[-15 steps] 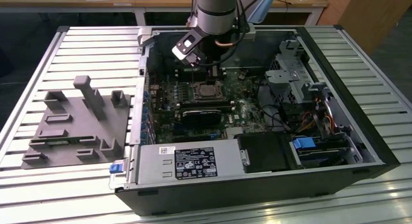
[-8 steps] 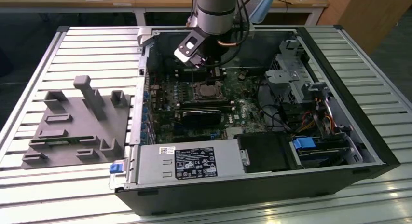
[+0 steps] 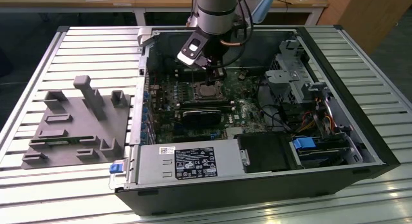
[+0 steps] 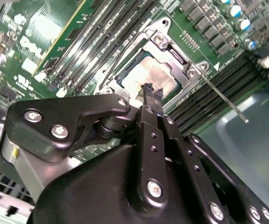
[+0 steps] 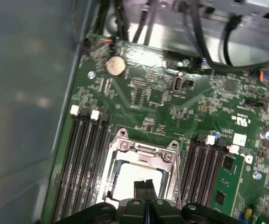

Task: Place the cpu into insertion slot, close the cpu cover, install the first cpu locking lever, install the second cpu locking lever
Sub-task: 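Close the cpu cover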

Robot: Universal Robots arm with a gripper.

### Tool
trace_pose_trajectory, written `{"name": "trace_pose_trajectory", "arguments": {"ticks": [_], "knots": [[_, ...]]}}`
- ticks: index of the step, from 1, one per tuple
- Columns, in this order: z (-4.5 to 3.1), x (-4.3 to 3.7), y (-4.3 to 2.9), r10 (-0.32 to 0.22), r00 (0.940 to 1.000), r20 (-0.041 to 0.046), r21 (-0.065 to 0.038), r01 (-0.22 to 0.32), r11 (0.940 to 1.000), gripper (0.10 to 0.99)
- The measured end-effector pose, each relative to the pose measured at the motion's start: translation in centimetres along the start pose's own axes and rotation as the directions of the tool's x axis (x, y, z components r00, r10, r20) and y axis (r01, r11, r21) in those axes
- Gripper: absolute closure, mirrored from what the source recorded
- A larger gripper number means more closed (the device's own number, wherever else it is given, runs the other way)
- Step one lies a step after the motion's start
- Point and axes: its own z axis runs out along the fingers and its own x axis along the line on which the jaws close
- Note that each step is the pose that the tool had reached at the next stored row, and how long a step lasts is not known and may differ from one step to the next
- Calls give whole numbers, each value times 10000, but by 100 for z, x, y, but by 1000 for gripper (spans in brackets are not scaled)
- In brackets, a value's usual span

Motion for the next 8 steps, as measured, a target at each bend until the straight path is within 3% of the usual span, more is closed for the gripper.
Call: {"name": "trace_pose_trajectory", "arguments": {"ticks": [4,8], "knots": [[1,0,0,-737,9973,-16,9,737,9973,980],[2,0,0,-1451,9894,-34,17,1451,9894,980]]}}
